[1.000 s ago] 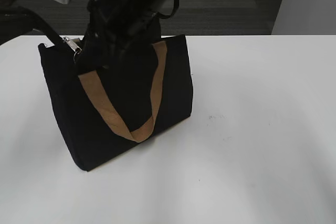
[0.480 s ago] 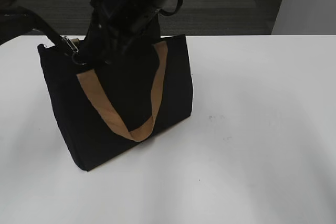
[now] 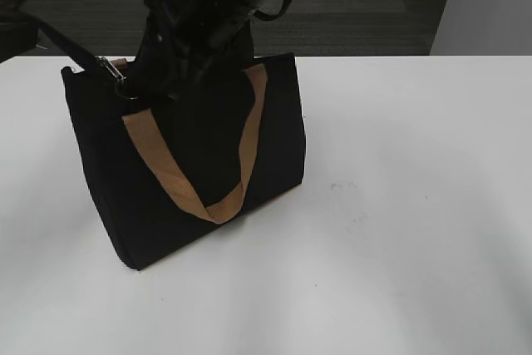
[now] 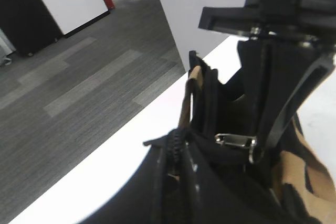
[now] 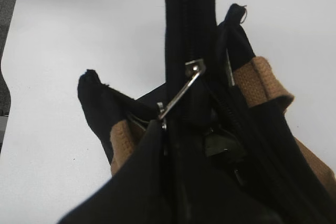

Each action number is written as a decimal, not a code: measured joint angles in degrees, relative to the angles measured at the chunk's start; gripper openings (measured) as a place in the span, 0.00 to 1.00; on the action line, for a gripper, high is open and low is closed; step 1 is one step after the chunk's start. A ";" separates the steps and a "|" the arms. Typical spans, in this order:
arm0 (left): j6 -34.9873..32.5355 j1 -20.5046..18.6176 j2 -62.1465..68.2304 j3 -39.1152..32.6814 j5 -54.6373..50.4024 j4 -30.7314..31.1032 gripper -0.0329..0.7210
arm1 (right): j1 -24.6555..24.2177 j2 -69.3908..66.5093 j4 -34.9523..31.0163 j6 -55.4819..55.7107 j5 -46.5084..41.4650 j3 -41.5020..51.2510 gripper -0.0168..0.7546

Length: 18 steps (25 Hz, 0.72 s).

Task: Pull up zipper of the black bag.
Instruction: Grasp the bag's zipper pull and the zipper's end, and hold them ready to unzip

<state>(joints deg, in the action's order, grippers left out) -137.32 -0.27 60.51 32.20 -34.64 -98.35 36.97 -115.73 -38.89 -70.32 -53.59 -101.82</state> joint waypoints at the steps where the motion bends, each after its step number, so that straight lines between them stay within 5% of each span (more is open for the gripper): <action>1: 0.00 0.00 -0.06 0.00 1.28 0.00 0.08 | 0.00 0.00 0.05 0.00 0.00 0.00 0.02; 6: 2.74 0.00 -0.18 0.00 3.80 1.81 0.08 | 0.00 0.05 0.10 0.00 0.05 0.00 0.02; 18: 31.28 0.00 -0.28 0.00 3.06 36.63 0.08 | 0.00 0.05 0.35 2.94 2.05 0.00 0.02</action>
<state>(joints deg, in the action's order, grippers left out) -106.05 -0.27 60.23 32.20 -31.58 -61.73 36.97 -115.68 -38.54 -67.38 -51.54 -101.82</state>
